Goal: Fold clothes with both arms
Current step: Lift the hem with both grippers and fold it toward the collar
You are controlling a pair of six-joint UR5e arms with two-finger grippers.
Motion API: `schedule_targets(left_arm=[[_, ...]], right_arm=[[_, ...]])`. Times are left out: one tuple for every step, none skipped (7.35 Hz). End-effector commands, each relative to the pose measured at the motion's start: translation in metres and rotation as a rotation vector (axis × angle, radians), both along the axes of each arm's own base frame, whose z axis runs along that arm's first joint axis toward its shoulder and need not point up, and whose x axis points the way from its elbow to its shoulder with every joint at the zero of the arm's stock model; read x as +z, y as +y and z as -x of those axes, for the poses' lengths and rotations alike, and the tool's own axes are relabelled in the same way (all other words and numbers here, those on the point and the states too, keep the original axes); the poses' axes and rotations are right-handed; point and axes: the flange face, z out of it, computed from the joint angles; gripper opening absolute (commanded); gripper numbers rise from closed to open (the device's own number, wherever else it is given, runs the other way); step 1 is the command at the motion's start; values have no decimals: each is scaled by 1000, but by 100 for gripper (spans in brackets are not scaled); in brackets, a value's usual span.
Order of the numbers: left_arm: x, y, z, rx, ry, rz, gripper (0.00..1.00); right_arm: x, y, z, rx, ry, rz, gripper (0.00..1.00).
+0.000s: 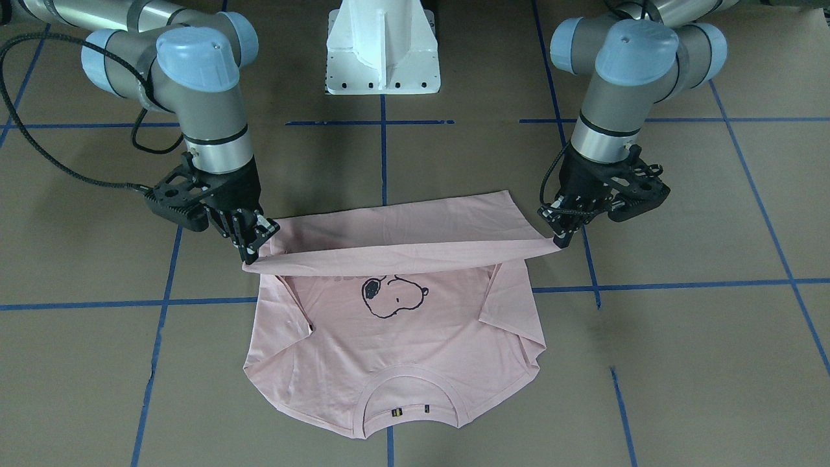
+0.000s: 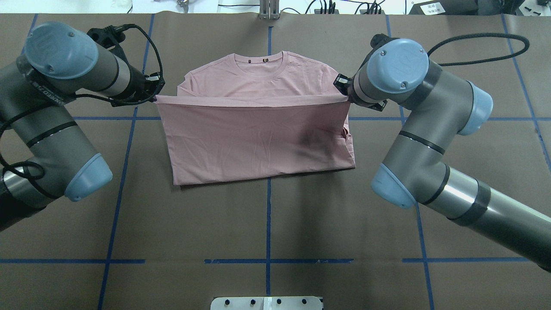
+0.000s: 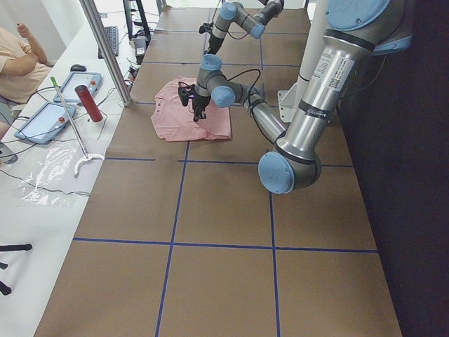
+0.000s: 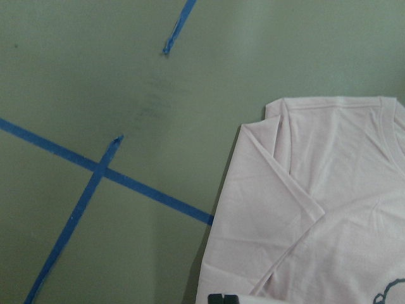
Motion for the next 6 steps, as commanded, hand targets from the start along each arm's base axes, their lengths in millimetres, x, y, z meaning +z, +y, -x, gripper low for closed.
schedule_targets(left_arm=[[16,-49,-32,-67,-34,-49,0],[28,-72,-49,-85,-29,-70,0],[46,-92,-61,-123,-52,-99,0],[58,-102,-69,-131,-57,-101,0],[63,-104,-71,-133,-59,-96,0],[70,-108,-78,-129,-70,-86,0]], right_arm=[[-6,-62,25,8,58,27,0],[6,-84,45,10,61,28,0],[34,-105,52,24,37,4,0],[48,-114,56,27,32,-3,0],[52,-116,58,25,40,3,0],[54,-117,58,19,47,-1,0]])
